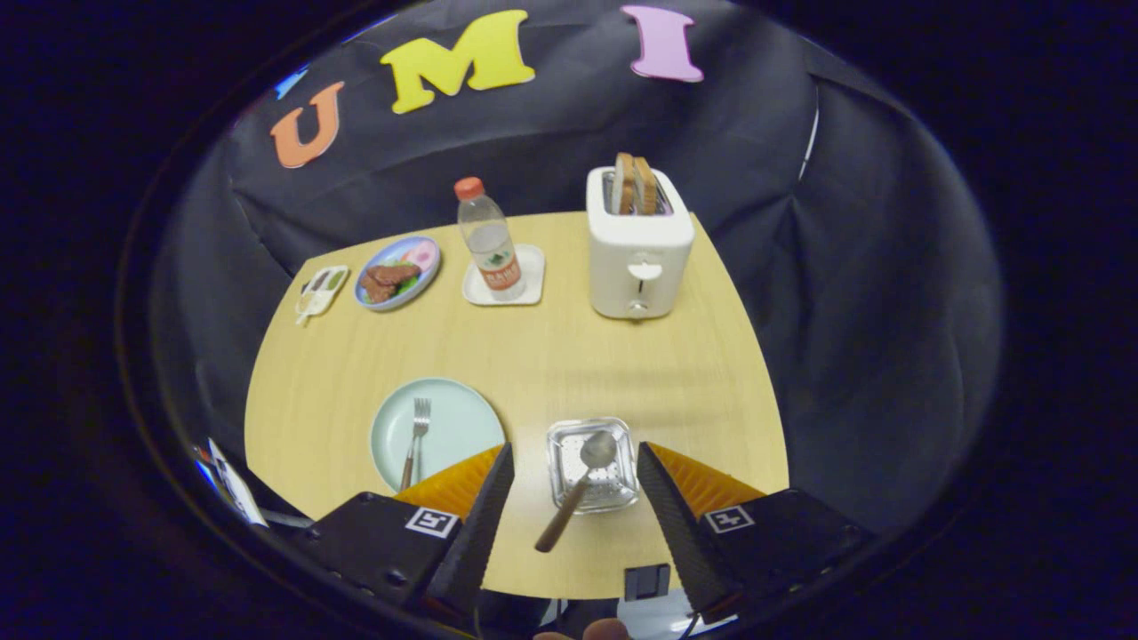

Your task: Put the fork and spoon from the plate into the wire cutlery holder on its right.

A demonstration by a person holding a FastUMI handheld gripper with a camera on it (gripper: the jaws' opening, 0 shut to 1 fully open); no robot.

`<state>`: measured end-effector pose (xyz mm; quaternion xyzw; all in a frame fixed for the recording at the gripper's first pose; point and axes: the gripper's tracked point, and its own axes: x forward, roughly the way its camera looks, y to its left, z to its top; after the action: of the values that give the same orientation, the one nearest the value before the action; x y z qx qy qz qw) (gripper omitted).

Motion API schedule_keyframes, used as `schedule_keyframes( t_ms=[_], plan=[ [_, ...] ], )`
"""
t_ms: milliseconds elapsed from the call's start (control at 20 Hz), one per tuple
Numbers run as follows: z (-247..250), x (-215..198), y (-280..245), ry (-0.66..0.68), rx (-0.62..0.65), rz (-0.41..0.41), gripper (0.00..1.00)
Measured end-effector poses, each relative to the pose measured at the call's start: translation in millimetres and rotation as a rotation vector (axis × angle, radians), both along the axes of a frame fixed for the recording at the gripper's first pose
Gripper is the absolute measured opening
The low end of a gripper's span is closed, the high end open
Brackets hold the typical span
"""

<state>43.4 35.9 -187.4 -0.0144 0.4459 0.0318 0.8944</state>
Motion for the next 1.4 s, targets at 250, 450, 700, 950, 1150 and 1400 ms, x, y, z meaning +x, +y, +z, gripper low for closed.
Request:
schedule_keyframes(
  t_ms=[250, 450, 700, 950, 1150, 1400],
  plan=[
    [-16, -10, 75, -0.123, 0.024, 0.081, 0.87],
    [-56, -27, 126, -0.102, 0.045, 0.109, 0.87],
    [-104, -40, 165, -0.068, 0.025, 0.141, 0.89],
    [-143, -40, 184, -0.033, 0.004, 0.120, 0.89],
    [-165, -38, 187, -0.005, -0.030, 0.114, 0.89],
    [-184, -37, 183, 0.060, -0.039, 0.081, 0.79]
  ],
)
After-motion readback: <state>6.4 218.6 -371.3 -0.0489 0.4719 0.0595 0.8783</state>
